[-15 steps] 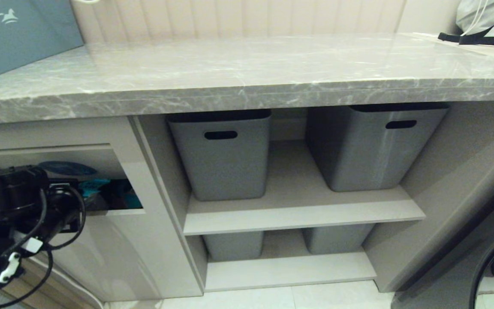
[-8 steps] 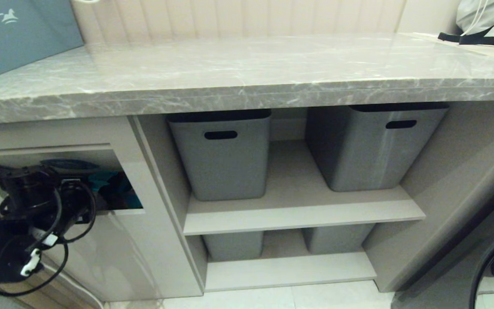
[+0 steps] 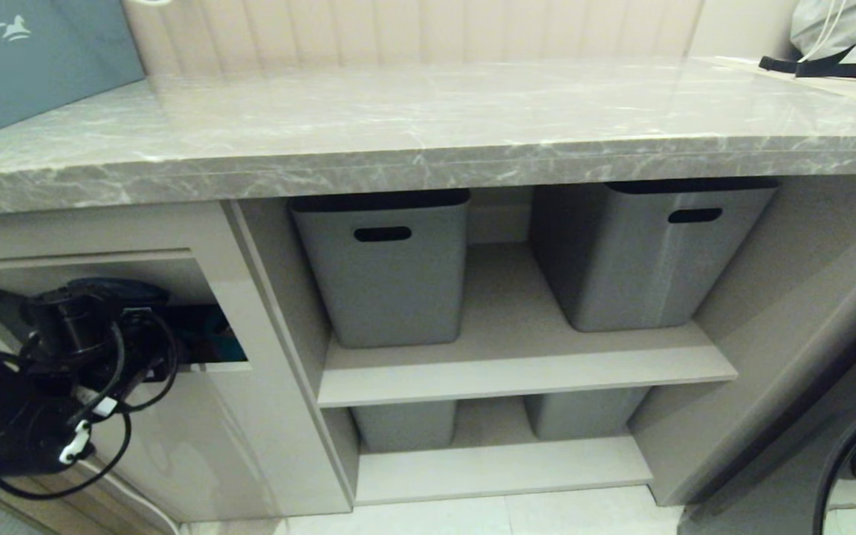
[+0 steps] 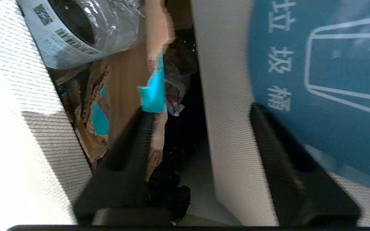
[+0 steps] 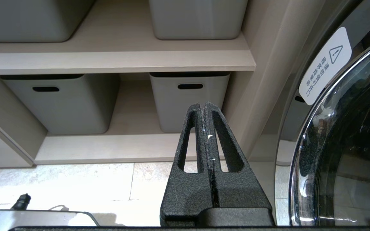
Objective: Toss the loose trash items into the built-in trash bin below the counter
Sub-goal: Put the garbage in the trash can
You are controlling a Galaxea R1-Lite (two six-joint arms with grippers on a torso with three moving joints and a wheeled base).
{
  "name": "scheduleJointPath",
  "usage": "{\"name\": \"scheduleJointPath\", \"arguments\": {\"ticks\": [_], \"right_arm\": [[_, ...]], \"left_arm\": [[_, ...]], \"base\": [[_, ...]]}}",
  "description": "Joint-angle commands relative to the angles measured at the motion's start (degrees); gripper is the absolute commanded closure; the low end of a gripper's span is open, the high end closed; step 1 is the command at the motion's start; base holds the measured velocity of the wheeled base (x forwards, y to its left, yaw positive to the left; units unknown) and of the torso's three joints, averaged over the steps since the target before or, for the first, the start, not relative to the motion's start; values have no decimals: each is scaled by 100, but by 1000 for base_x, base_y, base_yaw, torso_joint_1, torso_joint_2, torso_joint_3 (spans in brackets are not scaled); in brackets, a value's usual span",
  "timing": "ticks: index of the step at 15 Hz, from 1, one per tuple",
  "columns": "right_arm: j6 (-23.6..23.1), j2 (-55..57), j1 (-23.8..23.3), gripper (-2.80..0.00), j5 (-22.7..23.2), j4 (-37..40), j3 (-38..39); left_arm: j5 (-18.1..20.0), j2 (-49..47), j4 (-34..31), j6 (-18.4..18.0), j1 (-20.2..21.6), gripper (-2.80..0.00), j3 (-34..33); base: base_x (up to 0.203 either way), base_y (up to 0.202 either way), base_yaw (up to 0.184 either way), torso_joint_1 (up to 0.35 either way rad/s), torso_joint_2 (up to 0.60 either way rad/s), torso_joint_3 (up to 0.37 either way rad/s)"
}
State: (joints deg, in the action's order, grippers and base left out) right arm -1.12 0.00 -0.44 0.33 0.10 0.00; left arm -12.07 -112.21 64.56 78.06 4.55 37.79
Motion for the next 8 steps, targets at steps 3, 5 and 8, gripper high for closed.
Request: {"name": "scheduleJointPath", "arguments": {"ticks": [3, 5, 8], "right_arm": [[7, 0, 0, 0, 2, -1, -2], [7, 0, 0, 0, -7, -8, 0], [15, 0, 0, 0, -7, -10, 0]], "left_arm": [[-6, -38, 39, 85, 2, -280, 264], [-6, -47, 39, 111, -12, -280, 387], [-15, -51, 151, 144, -24, -280, 378]], "base": [[0, 0, 0, 0, 0, 0], [0, 0, 0, 0, 0, 0], [0, 0, 0, 0, 0, 0]]}}
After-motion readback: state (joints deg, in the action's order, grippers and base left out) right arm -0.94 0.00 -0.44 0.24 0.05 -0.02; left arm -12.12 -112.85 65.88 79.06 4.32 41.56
